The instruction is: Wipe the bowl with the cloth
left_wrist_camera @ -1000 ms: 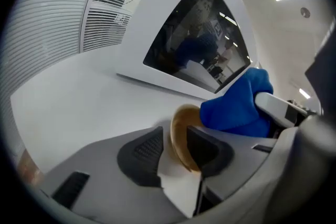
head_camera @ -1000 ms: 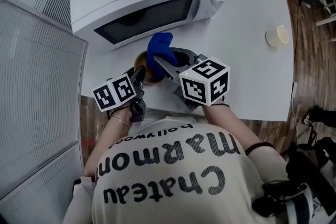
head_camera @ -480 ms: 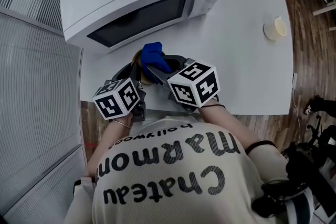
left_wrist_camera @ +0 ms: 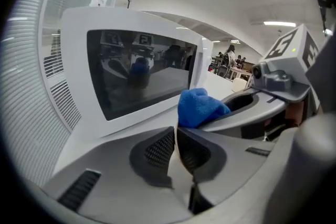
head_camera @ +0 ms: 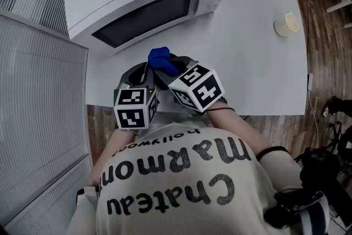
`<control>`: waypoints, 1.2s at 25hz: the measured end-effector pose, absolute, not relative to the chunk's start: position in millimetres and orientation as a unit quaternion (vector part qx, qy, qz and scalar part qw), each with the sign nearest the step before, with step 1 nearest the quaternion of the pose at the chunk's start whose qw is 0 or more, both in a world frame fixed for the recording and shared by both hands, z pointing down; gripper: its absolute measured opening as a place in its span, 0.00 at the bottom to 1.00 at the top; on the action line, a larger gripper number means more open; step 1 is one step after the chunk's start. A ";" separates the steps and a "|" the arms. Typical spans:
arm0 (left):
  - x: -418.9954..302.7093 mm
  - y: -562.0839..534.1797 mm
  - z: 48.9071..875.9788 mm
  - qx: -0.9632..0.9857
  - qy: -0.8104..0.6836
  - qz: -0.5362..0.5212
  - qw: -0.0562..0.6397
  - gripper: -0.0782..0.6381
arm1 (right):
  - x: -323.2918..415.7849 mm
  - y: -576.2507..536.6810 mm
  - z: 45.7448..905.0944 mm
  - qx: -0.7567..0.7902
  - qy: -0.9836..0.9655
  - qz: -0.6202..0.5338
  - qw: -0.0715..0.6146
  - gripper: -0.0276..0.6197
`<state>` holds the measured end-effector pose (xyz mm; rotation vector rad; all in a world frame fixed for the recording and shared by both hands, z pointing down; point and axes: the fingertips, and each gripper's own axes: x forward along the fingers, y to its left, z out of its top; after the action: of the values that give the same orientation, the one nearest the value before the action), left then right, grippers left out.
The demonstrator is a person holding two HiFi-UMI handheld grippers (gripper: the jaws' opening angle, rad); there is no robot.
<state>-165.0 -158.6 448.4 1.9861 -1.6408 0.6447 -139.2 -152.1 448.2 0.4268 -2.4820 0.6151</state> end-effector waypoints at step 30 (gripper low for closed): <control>-164.1 -165.0 411.1 0.709 -0.655 0.193 0.173 0.18 | -82.3 -172.2 463.4 0.342 -0.804 0.478 0.095 0.14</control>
<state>-164.1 -165.0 411.1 2.0124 -1.8593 0.5478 -82.3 -172.2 463.4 1.0126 -2.3825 1.4160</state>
